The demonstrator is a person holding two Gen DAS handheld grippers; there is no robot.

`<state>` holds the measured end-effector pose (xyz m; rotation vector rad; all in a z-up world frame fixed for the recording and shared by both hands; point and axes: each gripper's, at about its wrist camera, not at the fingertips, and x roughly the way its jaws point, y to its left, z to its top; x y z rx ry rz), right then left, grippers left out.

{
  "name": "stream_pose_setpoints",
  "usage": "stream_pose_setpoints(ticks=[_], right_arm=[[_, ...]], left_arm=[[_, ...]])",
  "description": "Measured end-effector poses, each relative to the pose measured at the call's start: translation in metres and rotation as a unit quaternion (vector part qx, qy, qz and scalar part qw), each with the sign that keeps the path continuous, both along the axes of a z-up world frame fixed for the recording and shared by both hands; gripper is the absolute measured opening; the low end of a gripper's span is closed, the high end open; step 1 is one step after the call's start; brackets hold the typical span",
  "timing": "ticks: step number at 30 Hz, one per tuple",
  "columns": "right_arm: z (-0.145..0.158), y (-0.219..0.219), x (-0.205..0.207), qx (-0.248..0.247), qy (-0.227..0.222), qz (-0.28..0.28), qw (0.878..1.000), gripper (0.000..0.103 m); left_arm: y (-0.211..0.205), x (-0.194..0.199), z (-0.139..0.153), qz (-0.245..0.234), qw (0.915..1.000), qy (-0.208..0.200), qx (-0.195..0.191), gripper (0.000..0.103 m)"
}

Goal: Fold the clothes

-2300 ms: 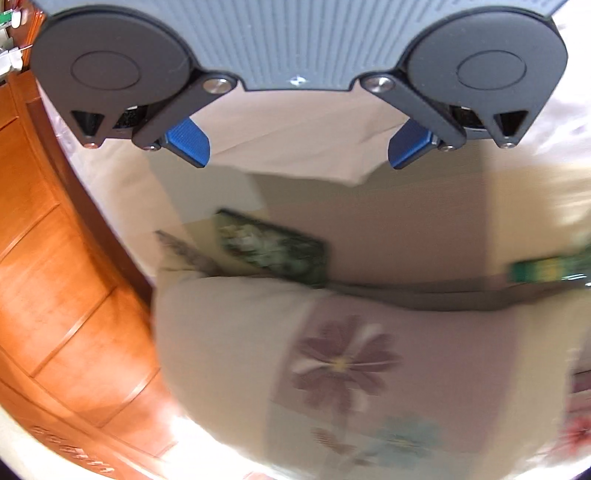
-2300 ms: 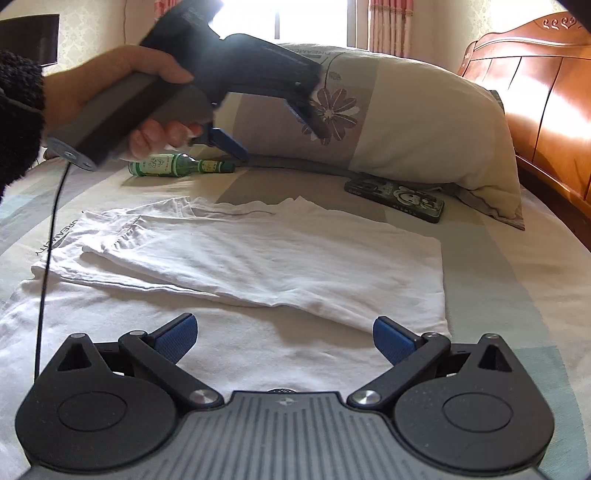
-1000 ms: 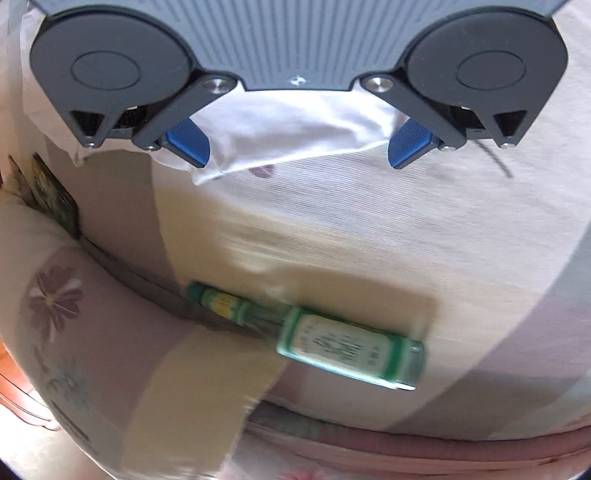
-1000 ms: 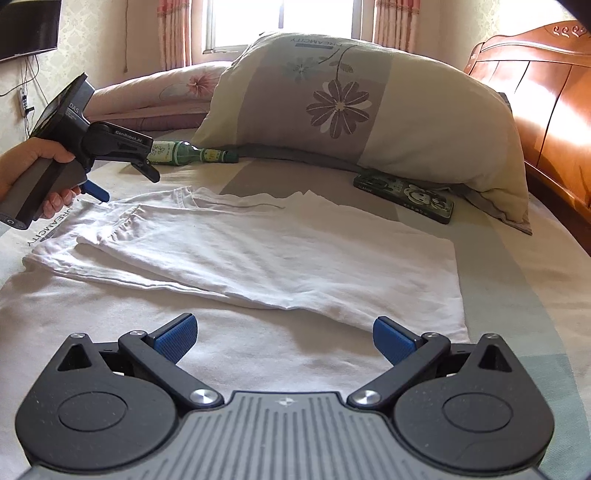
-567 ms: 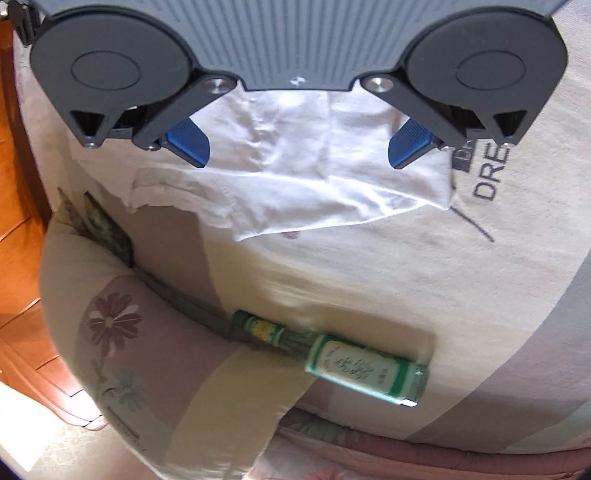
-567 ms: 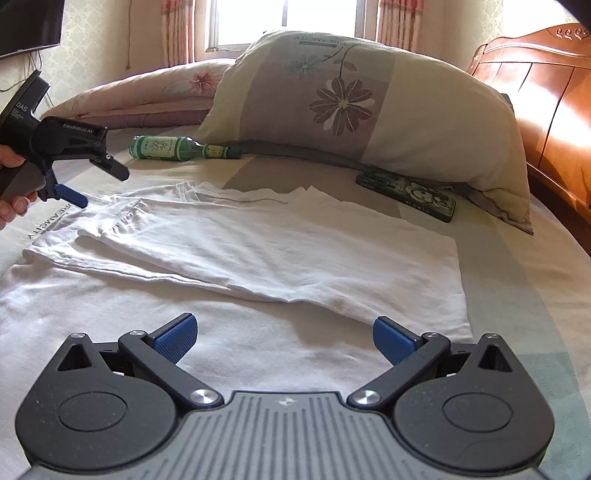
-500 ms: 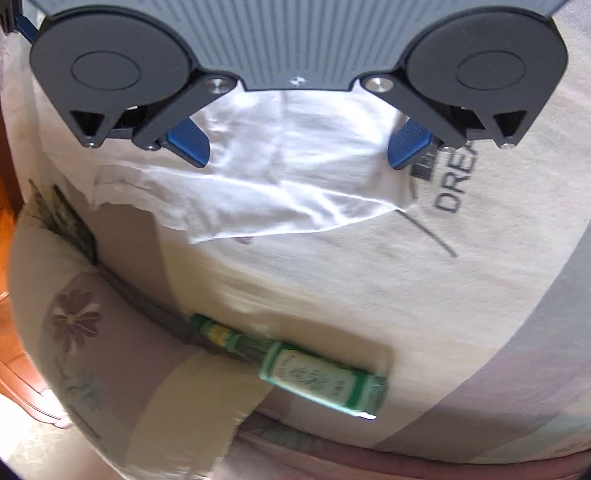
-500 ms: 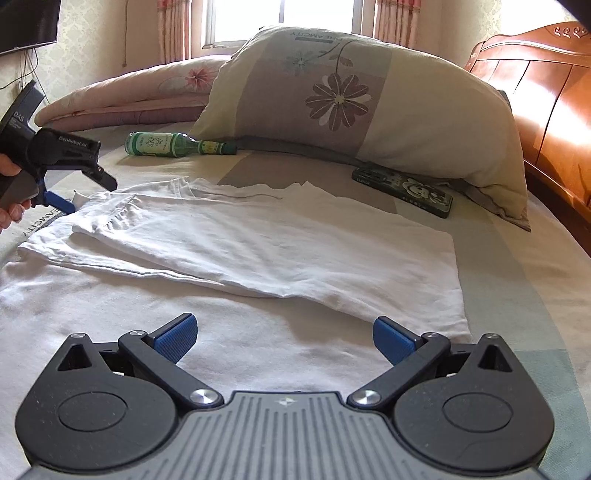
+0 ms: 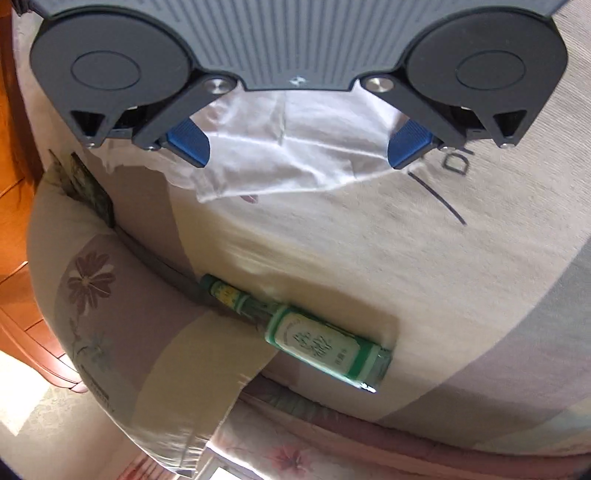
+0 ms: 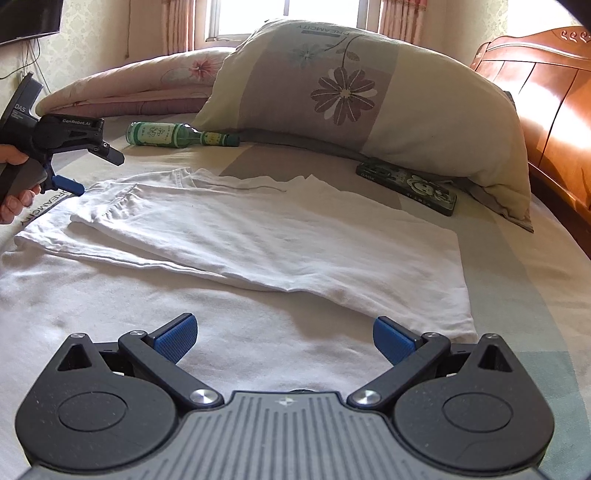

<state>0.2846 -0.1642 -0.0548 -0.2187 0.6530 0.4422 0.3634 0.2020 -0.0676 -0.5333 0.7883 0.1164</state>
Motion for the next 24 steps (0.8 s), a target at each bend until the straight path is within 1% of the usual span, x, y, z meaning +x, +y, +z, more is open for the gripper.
stream_pose_setpoints(ticks=[1, 4, 7, 11, 14, 15, 17, 21, 24], right_arm=[[-0.001, 0.001, 0.0, -0.002, 0.002, 0.0, 1.0, 0.103], [-0.001, 0.004, 0.0, -0.004, 0.001, 0.003, 1.0, 0.103], [0.003, 0.005, -0.002, 0.001, -0.008, 0.011, 1.0, 0.103], [0.004, 0.004, -0.004, 0.006, -0.012, 0.015, 1.0, 0.103], [0.004, -0.001, -0.003, 0.015, 0.005, 0.013, 1.0, 0.103], [0.005, -0.004, -0.005, 0.024, 0.007, 0.01, 1.0, 0.103], [0.008, -0.012, -0.008, 0.043, 0.011, 0.005, 0.999, 0.103], [0.01, -0.036, -0.023, 0.084, 0.031, -0.026, 0.996, 0.103], [0.006, -0.061, -0.048, 0.105, 0.028, -0.057, 0.992, 0.103]], left_arm=[[0.0, 0.003, 0.004, 0.003, 1.0, 0.008, 0.003, 0.102], [-0.008, 0.002, 0.025, -0.002, 0.9992, 0.02, 0.034, 0.101], [-0.028, -0.021, 0.048, -0.049, 0.9982, 0.007, 0.034, 0.102], [-0.062, -0.057, 0.076, -0.109, 0.9923, 0.002, 0.06, 0.102], [-0.083, -0.086, 0.089, -0.144, 0.9875, -0.003, 0.065, 0.102], [-0.088, -0.095, 0.09, -0.153, 0.9862, -0.006, 0.062, 0.102], [-0.093, -0.103, 0.076, -0.158, 0.9866, -0.003, 0.043, 0.102], [-0.101, -0.118, 0.048, -0.163, 0.9866, 0.005, 0.007, 0.102], [-0.093, -0.124, 0.017, -0.132, 0.9905, 0.037, 0.007, 0.102]])
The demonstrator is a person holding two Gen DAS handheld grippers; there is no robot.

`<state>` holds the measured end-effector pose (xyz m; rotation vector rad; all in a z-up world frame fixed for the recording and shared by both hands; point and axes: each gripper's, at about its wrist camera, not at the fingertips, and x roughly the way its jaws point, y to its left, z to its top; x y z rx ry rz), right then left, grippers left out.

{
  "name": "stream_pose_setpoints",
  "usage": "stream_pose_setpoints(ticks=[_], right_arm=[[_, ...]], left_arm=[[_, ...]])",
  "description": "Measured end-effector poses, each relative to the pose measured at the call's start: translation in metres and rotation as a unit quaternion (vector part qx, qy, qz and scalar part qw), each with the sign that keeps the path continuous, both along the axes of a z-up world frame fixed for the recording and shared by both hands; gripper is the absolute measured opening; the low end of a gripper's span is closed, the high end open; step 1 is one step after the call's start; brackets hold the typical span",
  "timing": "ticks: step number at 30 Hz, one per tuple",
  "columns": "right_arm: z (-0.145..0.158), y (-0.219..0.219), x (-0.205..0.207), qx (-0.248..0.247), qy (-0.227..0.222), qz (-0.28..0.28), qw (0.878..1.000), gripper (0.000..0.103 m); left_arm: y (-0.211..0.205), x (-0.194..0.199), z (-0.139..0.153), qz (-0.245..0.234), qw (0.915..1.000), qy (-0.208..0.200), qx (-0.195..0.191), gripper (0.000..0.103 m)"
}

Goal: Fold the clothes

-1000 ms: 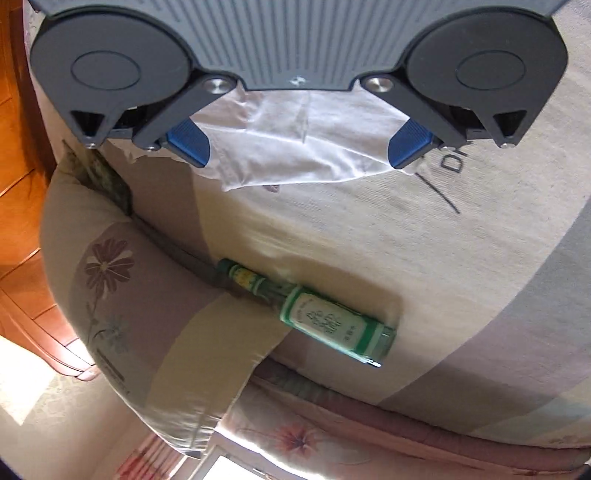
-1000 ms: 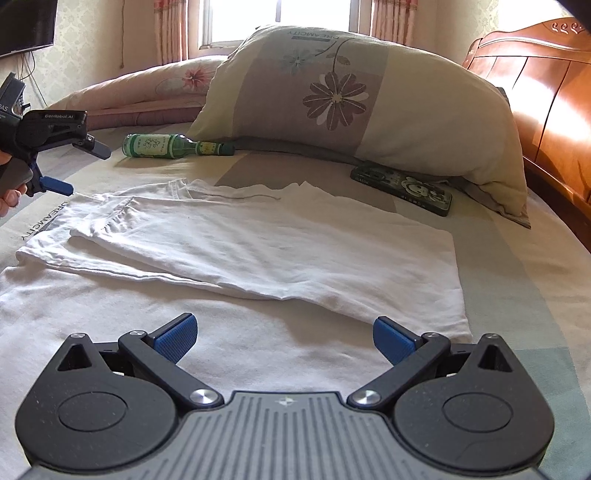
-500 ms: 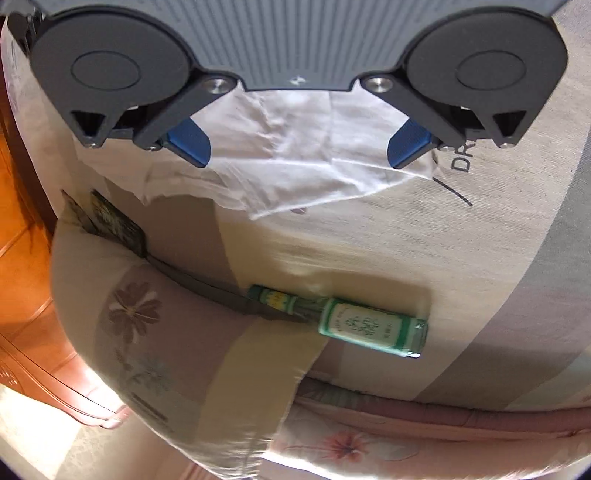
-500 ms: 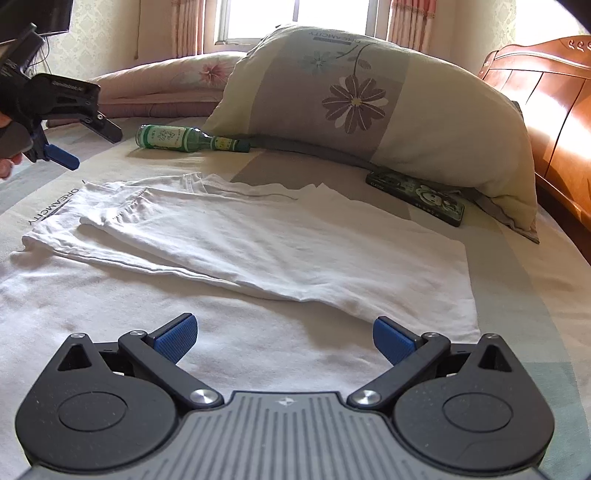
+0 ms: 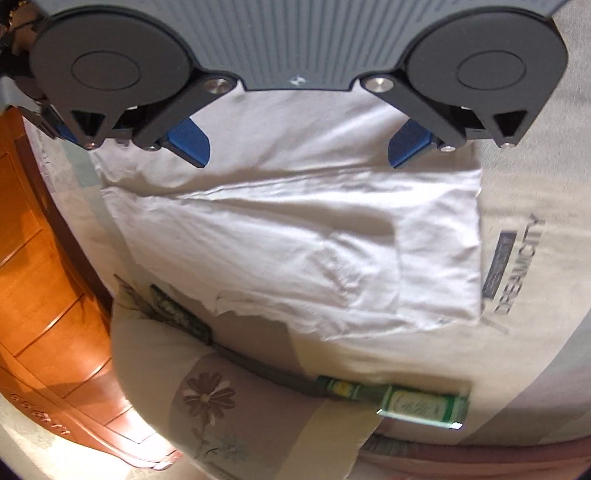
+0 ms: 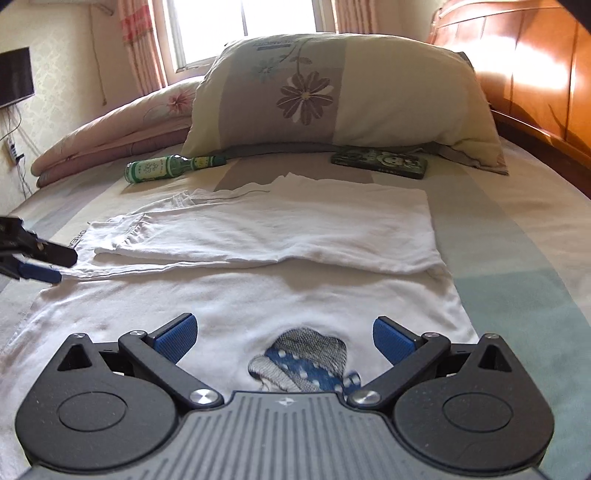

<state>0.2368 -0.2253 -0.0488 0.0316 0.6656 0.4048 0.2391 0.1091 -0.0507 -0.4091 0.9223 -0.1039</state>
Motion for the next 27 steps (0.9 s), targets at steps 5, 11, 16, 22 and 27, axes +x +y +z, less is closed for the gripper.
stream_pose_setpoints(ticks=[5, 11, 16, 22, 27], right_arm=[[-0.014, -0.013, -0.045, -0.002, -0.011, -0.023, 1.0, 0.103], [-0.021, -0.002, -0.067, -0.013, -0.011, 0.012, 1.0, 0.103], [-0.022, -0.028, -0.08, -0.016, 0.029, -0.045, 0.998, 0.103], [-0.015, -0.048, -0.106, -0.037, 0.048, -0.045, 0.997, 0.103], [-0.009, -0.038, -0.118, -0.017, 0.05, -0.034, 0.998, 0.103]], left_arm=[[0.008, -0.029, 0.0, 0.032, 0.9984, -0.008, 0.047, 0.102], [-0.031, -0.078, 0.013, -0.028, 0.996, -0.072, 0.045, 0.102], [-0.052, -0.102, -0.006, -0.032, 0.9924, -0.065, 0.1, 0.102], [-0.041, -0.124, -0.001, 0.01, 0.9964, -0.056, 0.063, 0.102], [-0.076, -0.142, 0.014, -0.028, 0.9903, -0.089, 0.103, 0.102]])
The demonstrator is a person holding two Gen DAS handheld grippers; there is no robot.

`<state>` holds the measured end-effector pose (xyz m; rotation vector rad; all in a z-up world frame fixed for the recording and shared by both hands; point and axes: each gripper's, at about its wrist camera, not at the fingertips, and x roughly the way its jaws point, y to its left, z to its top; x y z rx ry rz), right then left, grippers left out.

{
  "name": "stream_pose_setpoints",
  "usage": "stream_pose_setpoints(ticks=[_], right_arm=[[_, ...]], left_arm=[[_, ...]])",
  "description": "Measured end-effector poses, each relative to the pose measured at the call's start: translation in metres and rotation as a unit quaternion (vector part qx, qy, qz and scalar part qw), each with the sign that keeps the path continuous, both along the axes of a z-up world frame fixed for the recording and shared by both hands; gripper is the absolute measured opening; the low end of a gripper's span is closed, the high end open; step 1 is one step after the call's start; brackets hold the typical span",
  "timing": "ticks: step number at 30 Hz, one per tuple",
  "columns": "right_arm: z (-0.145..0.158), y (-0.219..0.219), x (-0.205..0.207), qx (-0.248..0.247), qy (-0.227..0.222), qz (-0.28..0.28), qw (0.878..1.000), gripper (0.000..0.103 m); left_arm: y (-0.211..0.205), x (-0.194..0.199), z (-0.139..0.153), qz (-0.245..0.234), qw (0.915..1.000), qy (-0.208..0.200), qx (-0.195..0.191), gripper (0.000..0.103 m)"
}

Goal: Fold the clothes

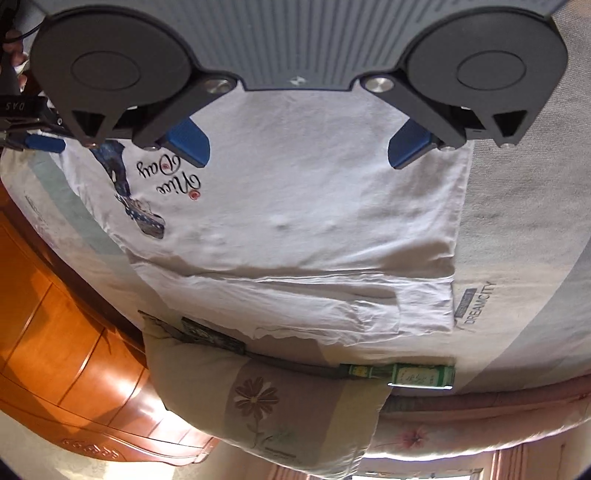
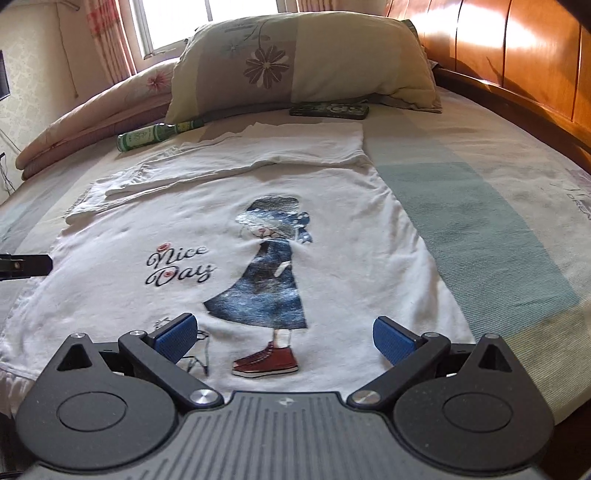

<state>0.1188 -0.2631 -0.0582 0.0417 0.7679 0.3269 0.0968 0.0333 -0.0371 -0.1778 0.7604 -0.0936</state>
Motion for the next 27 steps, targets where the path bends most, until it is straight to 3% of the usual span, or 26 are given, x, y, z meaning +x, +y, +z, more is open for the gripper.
stream_pose_setpoints(ticks=[6, 10, 14, 27], right_arm=[[-0.008, 0.025, -0.016, -0.026, 0.004, 0.029, 0.999, 0.103], [-0.016, 0.031, -0.029, -0.066, -0.017, 0.037, 0.997, 0.103], [-0.018, 0.029, -0.033, -0.058, -0.025, 0.024, 0.998, 0.103], [-0.016, 0.036, -0.043, -0.067, -0.029, -0.005, 0.997, 0.103]], left_arm=[[-0.018, -0.02, -0.026, -0.012, 0.9986, 0.028, 0.043, 0.102], [-0.02, -0.044, -0.033, -0.029, 0.997, -0.002, 0.072, 0.102], [-0.025, -0.06, -0.035, -0.032, 0.9946, -0.011, 0.098, 0.102], [-0.024, -0.08, -0.033, -0.016, 0.9961, -0.005, 0.086, 0.102]])
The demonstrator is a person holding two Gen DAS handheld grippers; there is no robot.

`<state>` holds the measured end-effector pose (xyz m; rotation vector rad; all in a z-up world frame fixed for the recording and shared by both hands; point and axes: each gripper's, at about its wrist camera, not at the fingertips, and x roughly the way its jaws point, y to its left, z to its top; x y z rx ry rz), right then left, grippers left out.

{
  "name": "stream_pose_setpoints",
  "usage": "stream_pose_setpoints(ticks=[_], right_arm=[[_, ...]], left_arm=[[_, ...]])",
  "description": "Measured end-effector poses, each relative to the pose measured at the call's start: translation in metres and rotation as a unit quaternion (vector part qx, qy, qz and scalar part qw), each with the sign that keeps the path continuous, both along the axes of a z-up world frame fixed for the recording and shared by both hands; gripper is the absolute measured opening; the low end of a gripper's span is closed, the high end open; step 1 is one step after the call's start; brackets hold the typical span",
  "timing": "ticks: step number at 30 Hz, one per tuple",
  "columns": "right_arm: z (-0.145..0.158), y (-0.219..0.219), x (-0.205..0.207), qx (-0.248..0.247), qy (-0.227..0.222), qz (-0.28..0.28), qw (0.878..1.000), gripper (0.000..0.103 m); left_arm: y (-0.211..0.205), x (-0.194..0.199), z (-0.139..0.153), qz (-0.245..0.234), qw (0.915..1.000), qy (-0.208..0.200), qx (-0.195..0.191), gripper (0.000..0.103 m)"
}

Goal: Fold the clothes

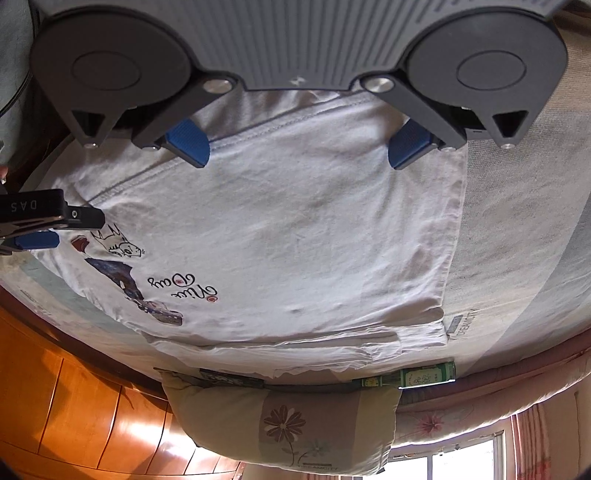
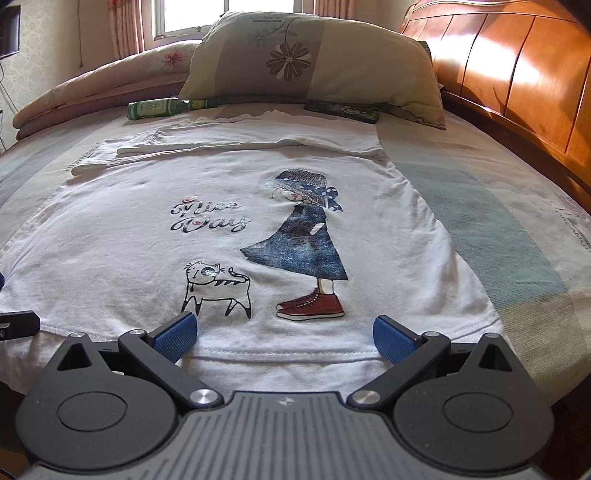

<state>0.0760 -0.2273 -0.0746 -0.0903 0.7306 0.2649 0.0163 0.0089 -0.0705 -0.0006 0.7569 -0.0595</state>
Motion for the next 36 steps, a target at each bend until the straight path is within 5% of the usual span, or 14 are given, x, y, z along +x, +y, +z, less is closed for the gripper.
stream_pose_setpoints(ticks=[31, 36], right_arm=[[0.0, 0.0, -0.005, -0.006, 0.005, -0.001, 1.0, 0.103], [0.012, -0.008, -0.003, -0.01, 0.025, 0.034, 0.999, 0.103]], left_arm=[[-0.005, -0.013, 0.0, 0.004, 0.9999, 0.005, 0.014, 0.102], [-0.007, -0.019, 0.01, -0.002, 0.9998, -0.006, 0.02, 0.102]])
